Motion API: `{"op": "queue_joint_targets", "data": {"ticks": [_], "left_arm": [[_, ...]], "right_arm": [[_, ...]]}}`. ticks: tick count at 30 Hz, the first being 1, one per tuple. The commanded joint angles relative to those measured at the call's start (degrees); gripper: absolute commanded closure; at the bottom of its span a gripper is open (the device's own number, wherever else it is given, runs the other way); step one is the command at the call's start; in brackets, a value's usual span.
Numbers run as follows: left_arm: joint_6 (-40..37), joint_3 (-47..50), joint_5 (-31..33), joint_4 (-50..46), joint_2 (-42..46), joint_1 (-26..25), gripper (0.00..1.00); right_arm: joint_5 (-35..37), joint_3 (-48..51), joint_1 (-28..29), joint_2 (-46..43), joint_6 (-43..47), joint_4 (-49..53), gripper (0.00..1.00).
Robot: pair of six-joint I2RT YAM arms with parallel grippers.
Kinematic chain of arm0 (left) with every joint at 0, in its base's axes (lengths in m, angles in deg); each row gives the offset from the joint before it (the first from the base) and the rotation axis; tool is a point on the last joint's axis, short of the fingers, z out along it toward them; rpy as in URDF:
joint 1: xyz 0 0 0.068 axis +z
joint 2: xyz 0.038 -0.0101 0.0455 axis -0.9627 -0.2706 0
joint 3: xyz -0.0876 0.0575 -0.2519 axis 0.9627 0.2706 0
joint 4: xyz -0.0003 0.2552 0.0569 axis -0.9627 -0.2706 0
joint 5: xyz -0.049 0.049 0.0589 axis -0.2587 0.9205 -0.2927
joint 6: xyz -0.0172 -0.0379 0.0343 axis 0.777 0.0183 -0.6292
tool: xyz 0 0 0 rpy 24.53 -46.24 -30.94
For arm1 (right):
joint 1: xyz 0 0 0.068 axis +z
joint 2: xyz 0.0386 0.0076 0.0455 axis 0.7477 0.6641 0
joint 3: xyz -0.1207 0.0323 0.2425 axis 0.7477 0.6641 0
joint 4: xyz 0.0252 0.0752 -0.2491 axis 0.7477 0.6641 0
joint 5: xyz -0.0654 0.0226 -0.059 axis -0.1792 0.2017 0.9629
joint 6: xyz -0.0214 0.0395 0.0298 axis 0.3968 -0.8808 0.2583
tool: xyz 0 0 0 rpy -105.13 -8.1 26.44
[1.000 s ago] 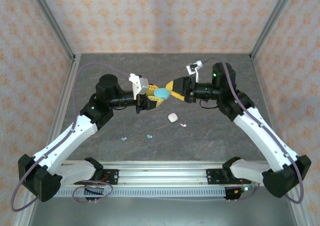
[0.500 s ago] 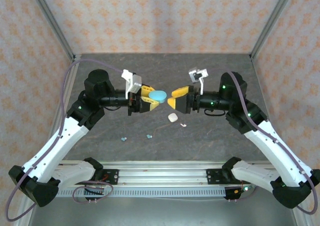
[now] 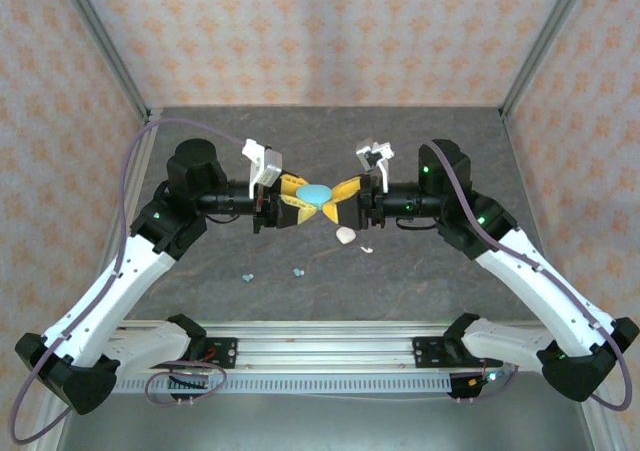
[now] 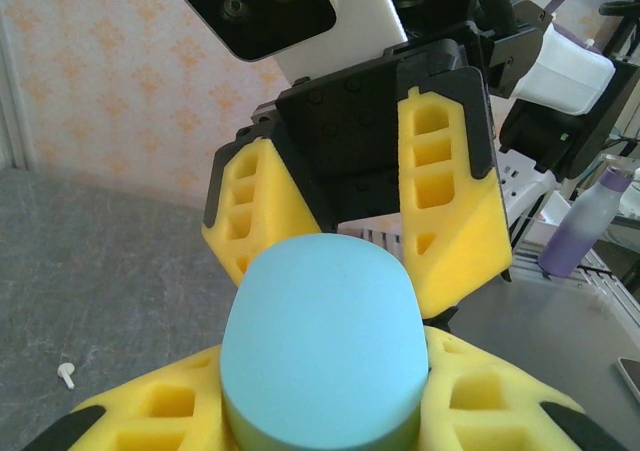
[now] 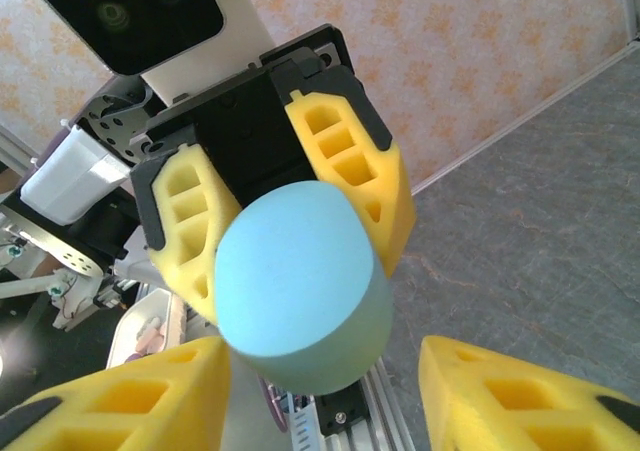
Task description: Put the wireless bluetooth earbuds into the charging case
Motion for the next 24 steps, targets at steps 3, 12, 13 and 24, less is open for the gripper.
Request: {"op": "queue_joint_targets", "data": {"ticks": [3, 12, 13, 24], "left_arm": [[0.37, -1.29, -2.93, -0.27, 0.79, 0.28, 1.0], [-0.57, -1.04, -3.6, -0.87, 0.65, 0.02, 1.0], [-0.63, -1.18, -3.56, -1.07, 0.66, 0.03, 1.0], [-3.44, -1.05, -3.79, -3.6, 0.39, -0.04, 1.0]], "right_arm": [[-1.06, -0.97, 0.31, 0.25, -0.79, -7.05, 0.52], [-3.42, -0.86, 0.33, 2.59, -5.49, -11.84, 0.68], [-3.81, -0.96, 0.32, 2.98, -5.85, -11.87, 0.71], [-4.04, -0.02, 0.22, 4.94, -17.65, -19.23, 0.74]]}}
